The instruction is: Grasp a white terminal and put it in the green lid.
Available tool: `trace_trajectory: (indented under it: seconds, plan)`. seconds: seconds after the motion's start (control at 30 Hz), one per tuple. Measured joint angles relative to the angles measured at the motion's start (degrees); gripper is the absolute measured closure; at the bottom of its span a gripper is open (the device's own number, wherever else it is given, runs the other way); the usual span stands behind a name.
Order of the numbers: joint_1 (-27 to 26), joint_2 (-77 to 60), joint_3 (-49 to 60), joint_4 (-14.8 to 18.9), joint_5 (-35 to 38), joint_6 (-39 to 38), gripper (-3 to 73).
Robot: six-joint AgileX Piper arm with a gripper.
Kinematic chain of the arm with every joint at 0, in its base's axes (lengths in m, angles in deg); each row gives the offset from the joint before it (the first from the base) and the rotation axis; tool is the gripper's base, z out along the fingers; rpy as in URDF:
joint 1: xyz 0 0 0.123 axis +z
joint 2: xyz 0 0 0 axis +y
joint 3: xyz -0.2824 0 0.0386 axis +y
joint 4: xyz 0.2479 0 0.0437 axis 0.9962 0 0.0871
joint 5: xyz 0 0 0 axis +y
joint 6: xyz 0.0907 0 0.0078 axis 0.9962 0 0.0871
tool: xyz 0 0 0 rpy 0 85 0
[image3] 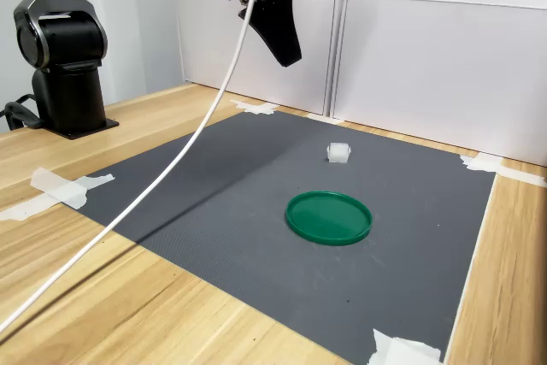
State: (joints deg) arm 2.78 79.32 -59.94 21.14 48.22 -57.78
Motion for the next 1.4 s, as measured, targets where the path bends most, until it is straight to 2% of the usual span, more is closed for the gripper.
trace_trajectory:
  seconds: [0.1, 0.2, 0.37, 0.5, 0.6, 0.83, 1.03, 1.2, 1.4]
  plan:
    - [3.6, 1.9, -2.1, -4.7, 1.5, 4.5, 65.6]
    - [6.6, 3.3, -3.9, -8.3, 1.8, 8.6, 57.1]
    - [9.5, 4.8, -5.7, -11.0, 0.6, 14.3, 32.1]
    - [12.1, 6.3, -6.3, -14.4, 0.1, 18.1, 11.5]
    - [13.0, 7.2, -6.4, -15.1, 0.0, 19.0, 1.6]
    - [13.0, 9.9, -8.5, -14.9, 1.9, 19.4, -1.3]
    - [13.2, 13.8, -13.6, -13.1, 6.0, 20.3, -1.3]
    - [15.9, 17.0, -17.0, -15.6, 9.4, 20.8, -1.3]
    - [17.3, 19.6, -18.2, -18.2, 9.3, 22.6, -1.4]
